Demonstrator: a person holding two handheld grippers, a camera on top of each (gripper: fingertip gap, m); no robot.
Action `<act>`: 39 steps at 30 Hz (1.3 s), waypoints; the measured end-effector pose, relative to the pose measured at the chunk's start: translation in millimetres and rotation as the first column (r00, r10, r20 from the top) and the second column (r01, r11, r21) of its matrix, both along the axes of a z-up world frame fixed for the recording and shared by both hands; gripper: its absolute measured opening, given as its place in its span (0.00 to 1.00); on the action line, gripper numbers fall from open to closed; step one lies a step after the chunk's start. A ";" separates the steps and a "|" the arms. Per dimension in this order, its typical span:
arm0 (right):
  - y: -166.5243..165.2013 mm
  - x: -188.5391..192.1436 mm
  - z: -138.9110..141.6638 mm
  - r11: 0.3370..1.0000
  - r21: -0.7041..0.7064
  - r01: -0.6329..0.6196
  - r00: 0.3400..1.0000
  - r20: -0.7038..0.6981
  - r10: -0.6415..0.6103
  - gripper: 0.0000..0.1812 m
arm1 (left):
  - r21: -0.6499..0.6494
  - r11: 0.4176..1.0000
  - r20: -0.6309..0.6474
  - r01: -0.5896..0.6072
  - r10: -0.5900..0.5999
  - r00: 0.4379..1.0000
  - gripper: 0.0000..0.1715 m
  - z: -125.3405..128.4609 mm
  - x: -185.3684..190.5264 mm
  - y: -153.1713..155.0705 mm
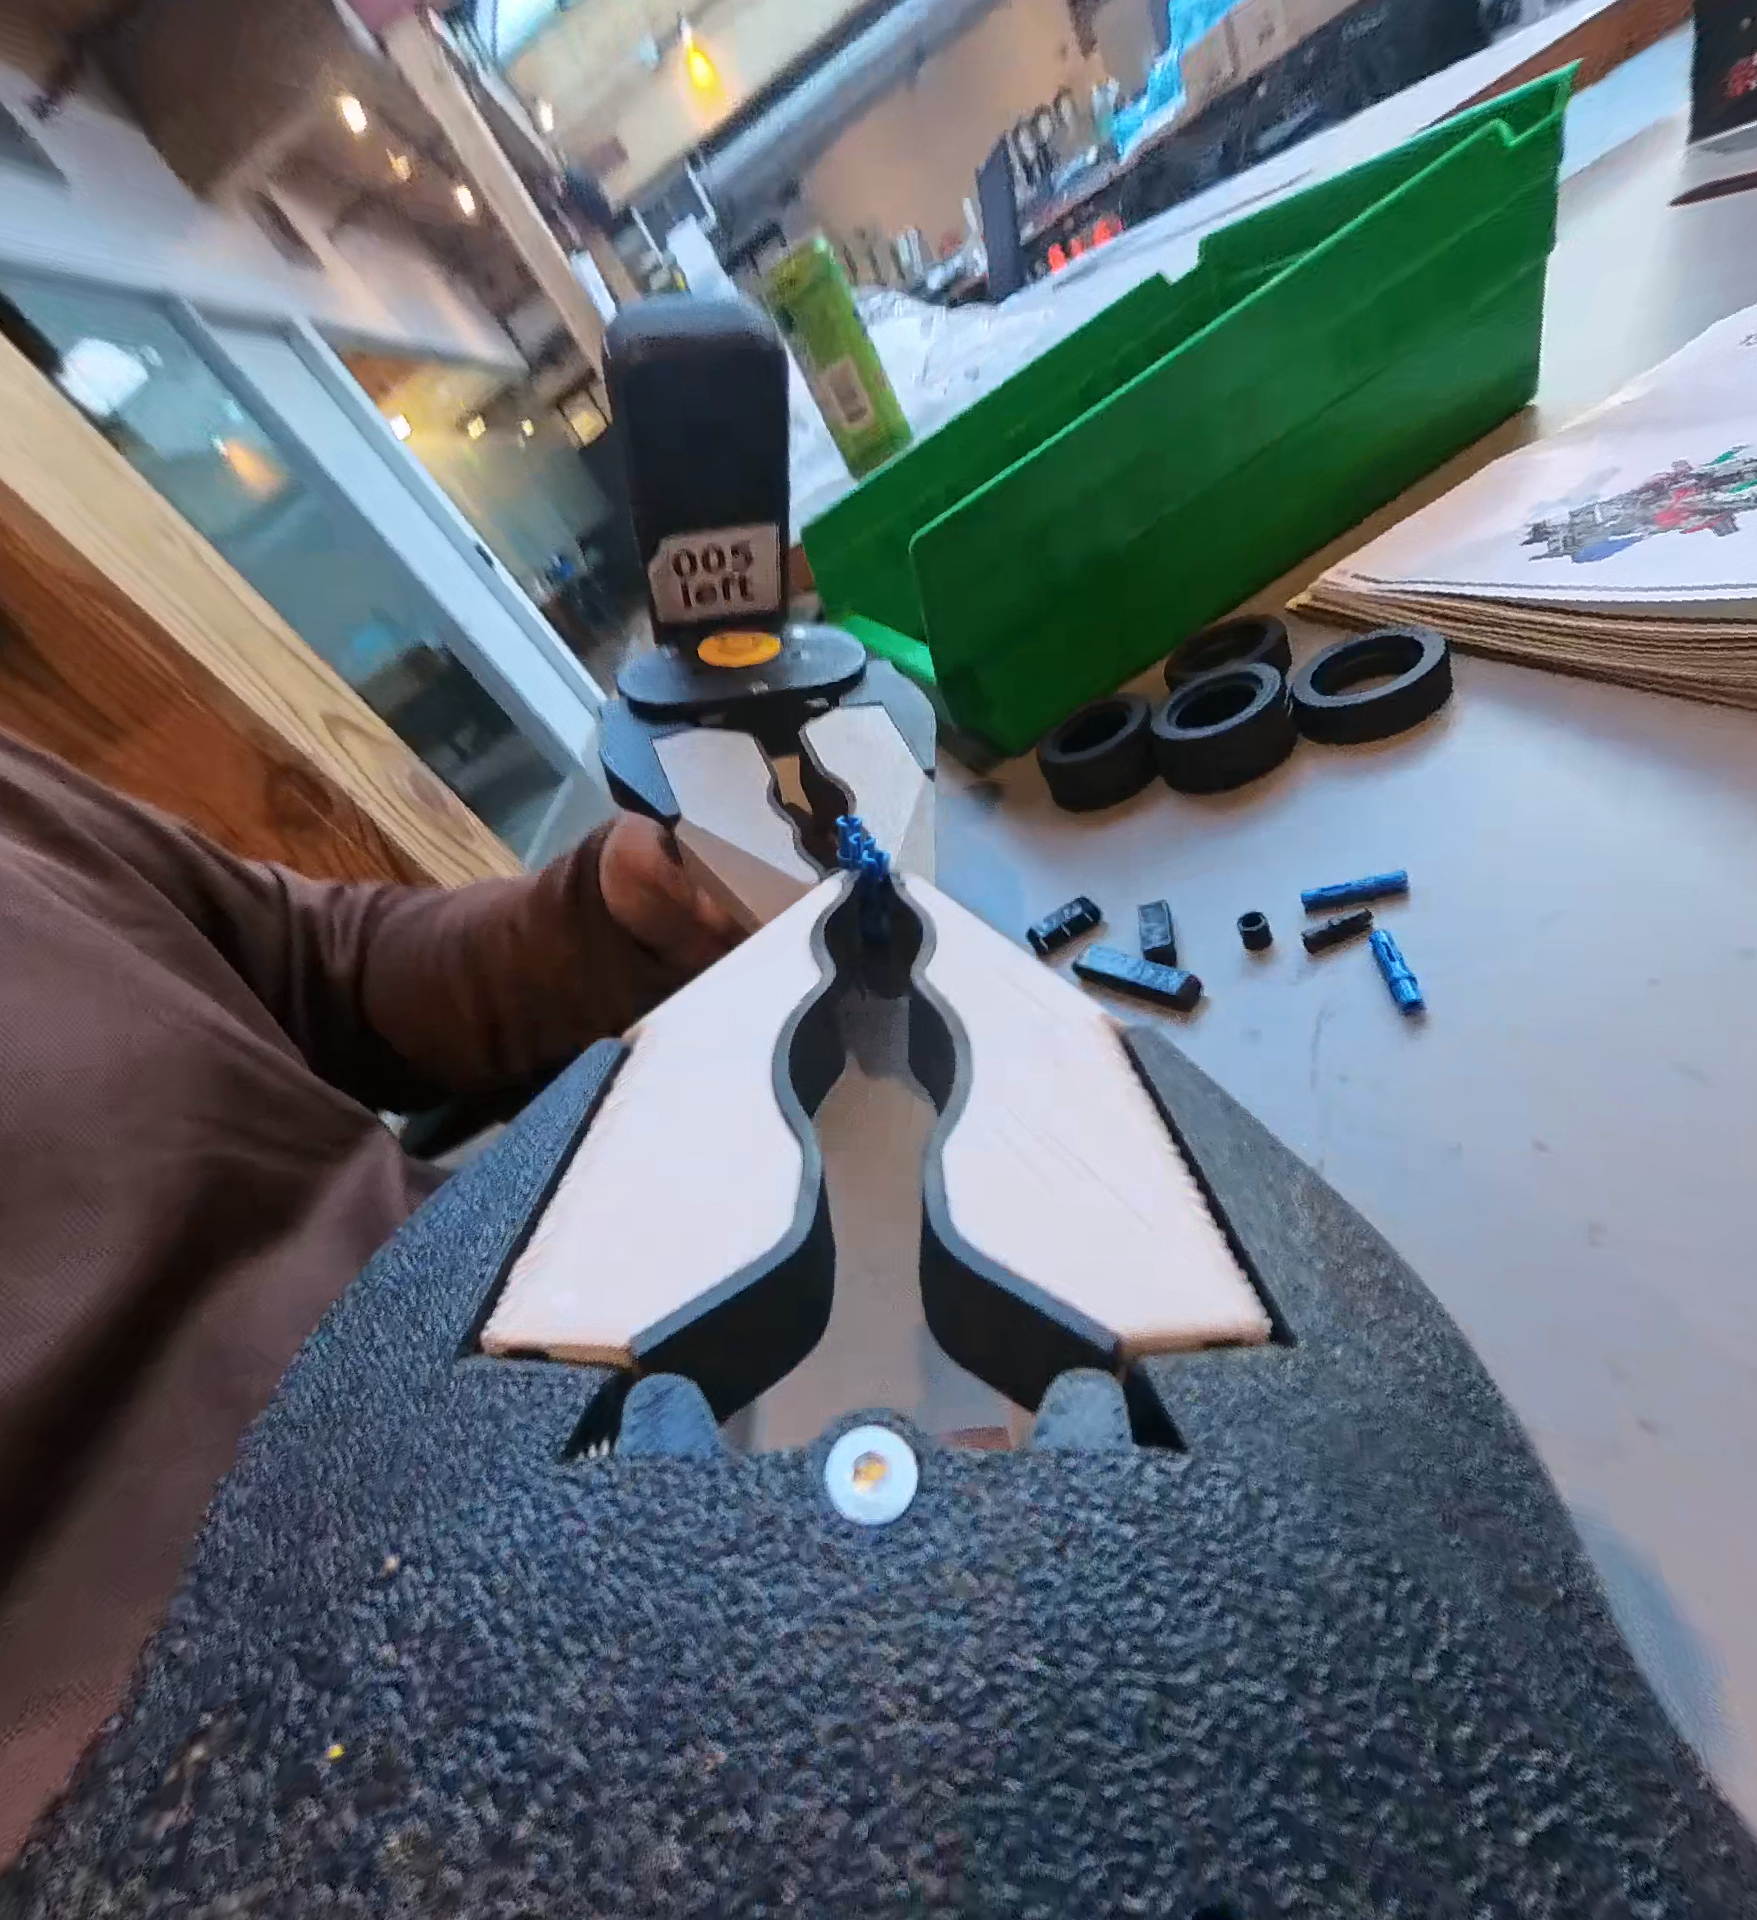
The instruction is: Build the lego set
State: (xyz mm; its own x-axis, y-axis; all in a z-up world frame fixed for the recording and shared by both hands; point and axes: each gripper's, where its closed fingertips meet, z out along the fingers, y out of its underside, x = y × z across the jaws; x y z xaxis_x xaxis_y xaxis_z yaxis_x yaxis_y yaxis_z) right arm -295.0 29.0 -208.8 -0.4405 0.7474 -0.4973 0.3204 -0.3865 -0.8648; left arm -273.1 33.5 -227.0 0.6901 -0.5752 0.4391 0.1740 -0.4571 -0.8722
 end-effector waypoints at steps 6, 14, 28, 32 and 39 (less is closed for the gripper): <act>1.0 3.7 9.4 1.000 0.016 -0.015 0.997 -0.076 0.016 0.03 | 0.067 0.998 0.047 -0.006 0.003 0.999 0.03 11.8 3.6 4.1; 8.0 0.8 7.0 0.993 -0.114 -0.022 0.999 -0.035 0.018 0.02 | 0.048 0.997 0.084 -0.055 0.051 0.995 0.03 11.7 1.8 12.9; 5.6 1.5 9.4 0.980 -0.196 -0.030 0.999 -0.034 0.024 0.03 | 0.059 0.995 0.124 -0.078 0.070 0.990 0.03 17.3 0.9 10.5; 10.5 -3.7 12.7 0.967 -0.252 0.028 0.998 -0.047 -0.041 0.01 | 0.070 0.989 0.139 -0.130 0.119 0.983 0.04 18.8 -3.2 14.2; 24.8 -20.7 25.7 0.932 -0.337 0.130 0.976 -0.120 -0.179 0.00 | 0.075 0.979 0.308 -0.191 0.159 0.938 0.04 31.6 -18.1 25.9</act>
